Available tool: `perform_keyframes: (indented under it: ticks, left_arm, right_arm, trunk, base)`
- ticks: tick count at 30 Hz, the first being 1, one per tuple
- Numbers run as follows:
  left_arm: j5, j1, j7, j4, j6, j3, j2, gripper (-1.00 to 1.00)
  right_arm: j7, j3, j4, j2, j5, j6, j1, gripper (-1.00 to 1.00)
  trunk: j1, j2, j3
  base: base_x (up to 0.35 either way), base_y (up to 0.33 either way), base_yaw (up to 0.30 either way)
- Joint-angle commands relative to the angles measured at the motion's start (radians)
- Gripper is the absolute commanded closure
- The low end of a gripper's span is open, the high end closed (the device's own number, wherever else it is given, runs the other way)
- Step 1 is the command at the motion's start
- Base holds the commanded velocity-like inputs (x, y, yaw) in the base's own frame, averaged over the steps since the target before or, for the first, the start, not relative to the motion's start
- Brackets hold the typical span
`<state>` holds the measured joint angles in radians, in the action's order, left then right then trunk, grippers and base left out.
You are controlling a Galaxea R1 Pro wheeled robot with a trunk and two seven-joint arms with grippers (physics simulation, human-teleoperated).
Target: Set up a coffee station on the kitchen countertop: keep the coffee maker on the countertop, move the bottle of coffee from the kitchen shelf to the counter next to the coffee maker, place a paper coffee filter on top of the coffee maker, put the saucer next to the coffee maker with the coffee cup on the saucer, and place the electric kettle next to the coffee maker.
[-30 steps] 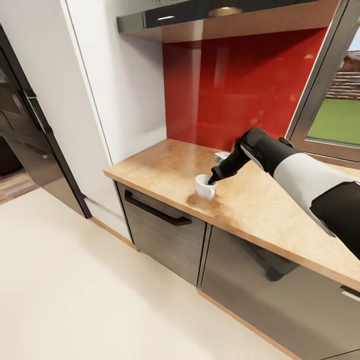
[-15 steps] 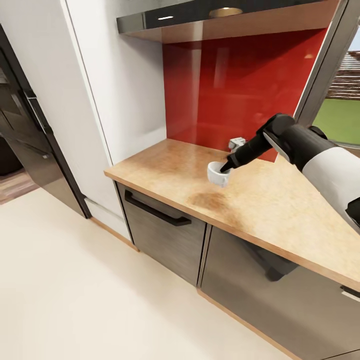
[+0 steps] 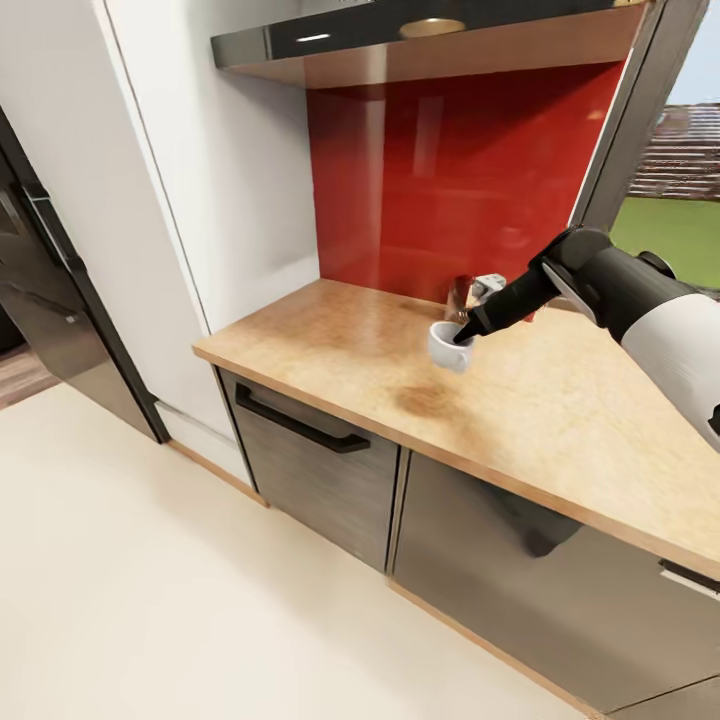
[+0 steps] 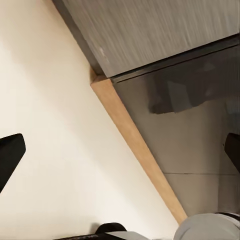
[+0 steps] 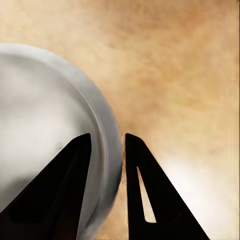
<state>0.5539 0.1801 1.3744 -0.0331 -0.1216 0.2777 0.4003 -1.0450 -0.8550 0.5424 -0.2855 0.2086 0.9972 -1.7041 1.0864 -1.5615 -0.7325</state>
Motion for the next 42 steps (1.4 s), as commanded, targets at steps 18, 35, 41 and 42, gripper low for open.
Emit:
perform_keyframes:
  ticks: [18, 35, 41, 42]
  left_arm:
    - [-0.008, 0.001, 0.002, 0.001, -0.010, 0.008, -0.001, -1.00]
    - [-0.008, 0.001, 0.000, 0.001, -0.009, 0.006, -0.003, -1.00]
    - [-0.008, 0.001, 0.000, 0.001, -0.009, 0.007, -0.003, -1.00]
    - [-0.008, 0.001, 0.000, 0.001, -0.009, 0.007, -0.003, -1.00]
  right_arm:
    - [0.003, -0.009, 0.001, -0.003, 0.010, 0.006, -0.001, 1.00]
    - [0.005, -0.010, 0.001, -0.003, 0.009, 0.006, -0.001, 1.00]
    - [0.005, -0.010, 0.001, -0.003, 0.009, 0.006, -0.002, 1.00]
    - [0.005, -0.010, 0.001, -0.003, 0.009, 0.006, -0.001, 1.00]
  trunk:
    - [0.000, 0.000, 0.011]
    - [0.000, 0.000, 0.026]
    - [0.000, 0.000, 0.027]
    - [0.000, 0.000, 0.028]
  base:
    - [-0.002, -0.001, -0.257]
    - [-0.092, -0.064, -0.094]
    - [-0.067, -0.062, -0.219]
    - [-0.010, -0.009, -0.269]
